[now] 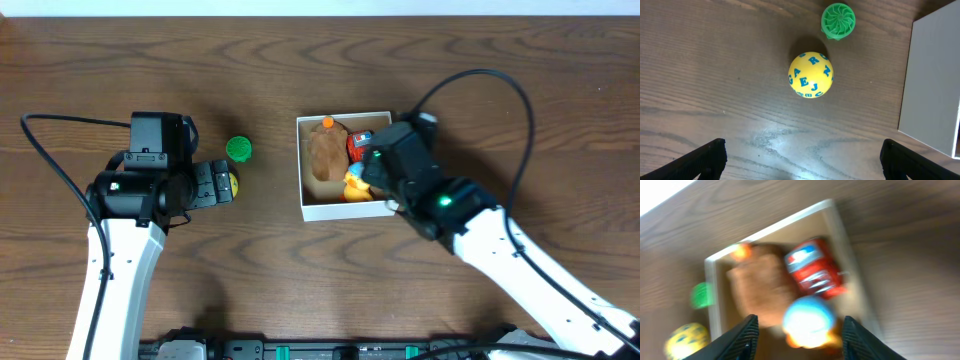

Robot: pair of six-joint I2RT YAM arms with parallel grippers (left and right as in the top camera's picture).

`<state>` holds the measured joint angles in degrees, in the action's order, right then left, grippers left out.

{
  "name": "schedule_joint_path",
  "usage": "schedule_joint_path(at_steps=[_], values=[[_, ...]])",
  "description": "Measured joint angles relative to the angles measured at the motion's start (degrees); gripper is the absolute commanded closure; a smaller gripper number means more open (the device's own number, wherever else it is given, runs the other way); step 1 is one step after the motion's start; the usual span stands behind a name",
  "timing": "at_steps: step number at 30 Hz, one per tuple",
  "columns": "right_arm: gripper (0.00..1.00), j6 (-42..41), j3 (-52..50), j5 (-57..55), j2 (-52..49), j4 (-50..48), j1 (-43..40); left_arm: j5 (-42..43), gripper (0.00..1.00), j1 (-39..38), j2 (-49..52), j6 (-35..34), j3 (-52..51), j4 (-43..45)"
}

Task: Pack container
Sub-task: 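Lower the yellow duck into the box's front right corner, then retract the right gripper and grasp the yellow ball with the left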

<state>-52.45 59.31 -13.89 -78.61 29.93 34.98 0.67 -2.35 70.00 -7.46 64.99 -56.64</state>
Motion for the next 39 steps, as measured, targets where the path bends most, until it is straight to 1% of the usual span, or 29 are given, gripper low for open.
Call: schedule_joint_path(at_steps=[4, 5, 8, 10, 11, 15, 19, 28, 33, 35, 37, 39], values=[[0.36, 0.5, 0.1, -1.4, 0.7, 7.0, -8.0, 0.0, 0.02, 0.0, 0.0, 0.0, 0.0, 0.0], [0.33, 0.5, 0.1, -1.4, 0.7, 8.5, -10.0, 0.0, 0.02, 0.0, 0.0, 0.0, 0.0, 0.0], [0.18, 0.9, 0.1, -1.6, 0.7, 11.7, -17.1, 0.0, 0.02, 0.0, 0.0, 0.0, 0.0, 0.0], [0.04, 1.7, 0.1, -1.2, 0.7, 12.9, -21.4, 0.0, 0.02, 0.0, 0.0, 0.0, 0.0, 0.0], [0.01, 2.4, 0.1, -0.8, 0.7, 13.4, -23.7, 0.0, 0.02, 0.0, 0.0, 0.0, 0.0, 0.0], [0.01, 4.0, 0.1, 0.3, 0.7, 15.7, -29.6, 0.0, 0.02, 0.0, 0.0, 0.0, 0.0, 0.0], [0.01, 4.3, 0.1, 0.7, 0.7, 17.3, -32.2, 0.1, 0.02, 0.0, 0.0, -0.5, 0.0, 0.1], [0.01, 4.8, 0.1, 1.3, 0.7, 17.4, -32.5, 0.6, 0.02, 0.0, 0.0, -2.6, 0.0, 0.6], [0.01, 4.8, 0.1, 1.5, 0.7, 17.4, -32.5, 0.7, 0.02, 0.0, 0.0, -2.5, 0.0, 4.2], [0.01, 4.9, 0.1, 1.5, 0.7, 17.4, -32.5, 0.6, 0.0, 0.0, 0.4, -1.7, 0.0, 6.1], [0.01, 4.9, 0.1, 1.5, 0.7, 17.4, -32.5, 0.7, 0.03, 0.0, 1.7, -1.3, 0.0, 7.8], [0.01, 4.9, 0.1, 1.5, 0.7, 17.4, -32.5, 0.7, 0.03, 0.0, 4.2, -1.0, 0.0, 9.0]])
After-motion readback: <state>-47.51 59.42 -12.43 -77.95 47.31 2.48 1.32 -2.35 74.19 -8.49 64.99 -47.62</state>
